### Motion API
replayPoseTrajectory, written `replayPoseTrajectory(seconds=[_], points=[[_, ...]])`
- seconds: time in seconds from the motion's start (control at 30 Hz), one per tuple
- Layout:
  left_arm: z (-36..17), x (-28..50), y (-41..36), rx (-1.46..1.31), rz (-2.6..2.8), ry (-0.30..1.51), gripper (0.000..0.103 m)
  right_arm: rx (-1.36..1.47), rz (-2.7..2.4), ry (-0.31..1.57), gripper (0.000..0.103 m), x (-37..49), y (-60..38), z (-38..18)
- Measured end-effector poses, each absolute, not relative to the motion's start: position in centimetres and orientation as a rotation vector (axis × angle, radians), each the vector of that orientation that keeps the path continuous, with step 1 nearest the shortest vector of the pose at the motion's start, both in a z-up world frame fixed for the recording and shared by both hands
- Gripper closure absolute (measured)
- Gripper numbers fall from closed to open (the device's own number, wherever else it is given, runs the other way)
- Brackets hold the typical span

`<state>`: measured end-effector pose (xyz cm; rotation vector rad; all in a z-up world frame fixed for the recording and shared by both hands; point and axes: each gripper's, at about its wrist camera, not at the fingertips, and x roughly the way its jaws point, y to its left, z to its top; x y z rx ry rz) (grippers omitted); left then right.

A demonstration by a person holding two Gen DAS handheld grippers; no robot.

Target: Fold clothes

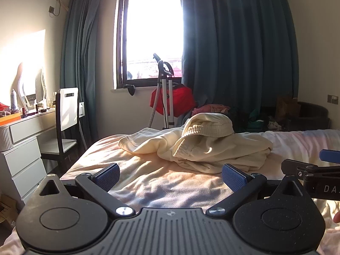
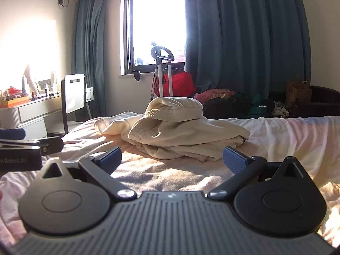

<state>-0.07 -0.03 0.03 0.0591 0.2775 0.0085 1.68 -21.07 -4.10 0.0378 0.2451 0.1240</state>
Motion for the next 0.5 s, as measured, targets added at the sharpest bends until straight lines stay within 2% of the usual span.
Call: replayPoseTrajectory(seconds=[0.5], points=[[-0.2, -1.3, -0.4, 0.063, 0.026, 0.288, 0.000, 0.033, 0.087, 0.248, 0.000, 0.9, -21.6, -3.5]])
